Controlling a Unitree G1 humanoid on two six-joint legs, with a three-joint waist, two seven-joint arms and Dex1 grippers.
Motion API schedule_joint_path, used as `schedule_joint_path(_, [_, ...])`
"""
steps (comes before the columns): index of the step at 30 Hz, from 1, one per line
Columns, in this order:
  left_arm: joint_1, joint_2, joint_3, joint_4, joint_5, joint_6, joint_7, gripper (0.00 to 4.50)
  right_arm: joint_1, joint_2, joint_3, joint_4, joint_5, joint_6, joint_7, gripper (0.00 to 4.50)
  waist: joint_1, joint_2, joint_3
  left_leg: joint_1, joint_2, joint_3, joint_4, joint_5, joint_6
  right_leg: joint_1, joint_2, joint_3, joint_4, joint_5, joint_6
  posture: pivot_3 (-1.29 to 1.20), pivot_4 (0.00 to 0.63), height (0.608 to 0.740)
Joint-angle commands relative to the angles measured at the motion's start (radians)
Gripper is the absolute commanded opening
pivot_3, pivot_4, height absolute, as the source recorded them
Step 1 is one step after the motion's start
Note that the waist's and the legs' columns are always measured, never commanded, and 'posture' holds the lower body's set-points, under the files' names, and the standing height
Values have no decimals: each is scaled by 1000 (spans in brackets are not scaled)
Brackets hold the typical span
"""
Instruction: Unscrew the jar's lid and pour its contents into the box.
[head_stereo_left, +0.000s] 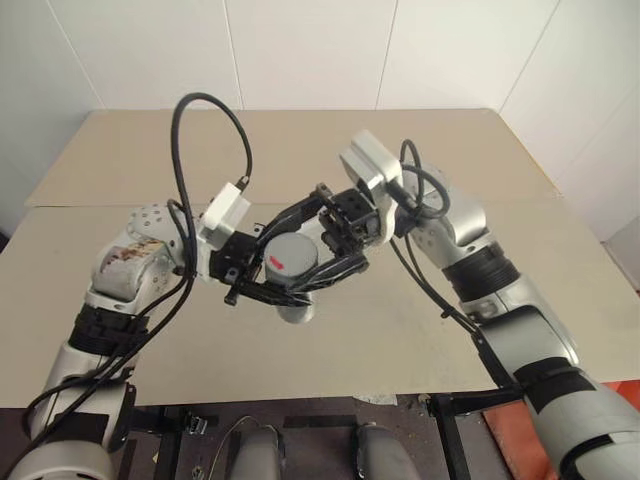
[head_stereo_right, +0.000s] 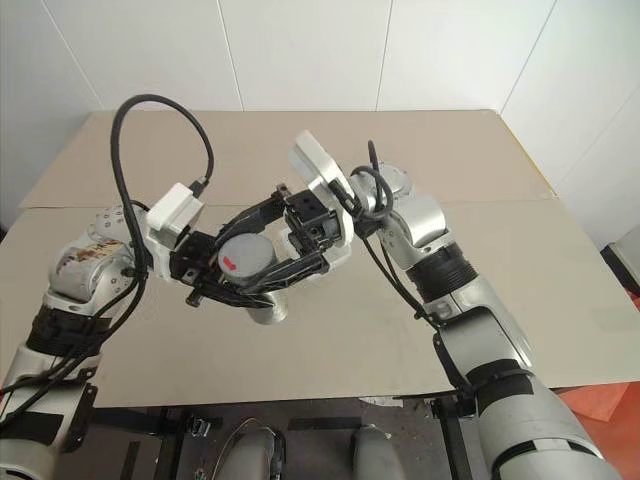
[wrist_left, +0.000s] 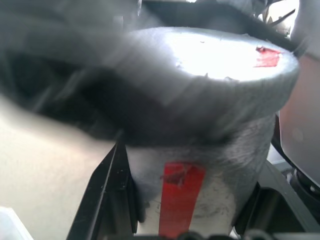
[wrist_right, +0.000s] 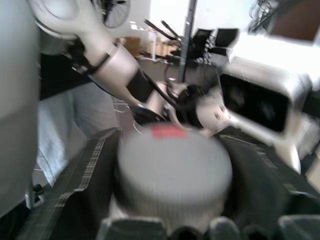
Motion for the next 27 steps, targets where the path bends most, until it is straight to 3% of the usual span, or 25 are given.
schedule_joint_path(1, [23,4,52,-27,-22,-10,12,1915,29,-7,-86,-34,-49,-23,-25,4402,1,0,0,0,0,0,0,0,0,0,0,0,0,0,0,0,150,740])
schedule_joint_path(14, [71,-50,78,97,105,-101,160,1915,295,-112,-253,-567,-133,290,-571,4402,20,0,0,0,0,0,0,0,0,0,0,0,0,0,0,0,150,740])
schedule_joint_path(22, [41,-92,60,160,159,-149,169,1915,303,-52,-249,-731,-102,411,-712,4402,21,0,0,0,0,0,0,0,0,0,0,0,0,0,0,0,150,740])
schedule_joint_path(27, [24,-98,60,178,166,-159,158,1915,267,10,-159,-693,-200,430,-791,4402,17,0,0,0,0,0,0,0,0,0,0,0,0,0,0,0,150,740])
